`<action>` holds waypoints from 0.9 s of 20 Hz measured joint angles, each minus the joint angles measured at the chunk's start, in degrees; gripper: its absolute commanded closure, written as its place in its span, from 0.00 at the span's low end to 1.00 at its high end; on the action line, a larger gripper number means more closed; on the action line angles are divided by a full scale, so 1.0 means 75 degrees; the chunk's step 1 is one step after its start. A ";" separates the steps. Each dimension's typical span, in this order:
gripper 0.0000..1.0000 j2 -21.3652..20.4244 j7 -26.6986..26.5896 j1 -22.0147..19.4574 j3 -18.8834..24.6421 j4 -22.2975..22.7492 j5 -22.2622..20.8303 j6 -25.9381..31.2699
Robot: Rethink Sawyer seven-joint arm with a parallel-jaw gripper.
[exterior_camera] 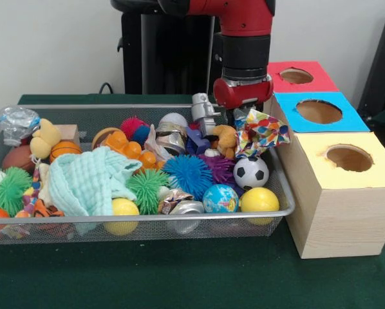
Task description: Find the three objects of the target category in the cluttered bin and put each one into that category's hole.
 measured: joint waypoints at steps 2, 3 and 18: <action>0.00 -0.0138 0.0000 -0.0150 0.0119 0.0099 0.0005 0.0160; 0.00 -0.0201 0.0000 -0.0208 0.0166 0.0146 0.0017 0.0234; 0.00 -0.2231 0.0000 -0.0904 0.1074 0.1019 0.0960 0.3266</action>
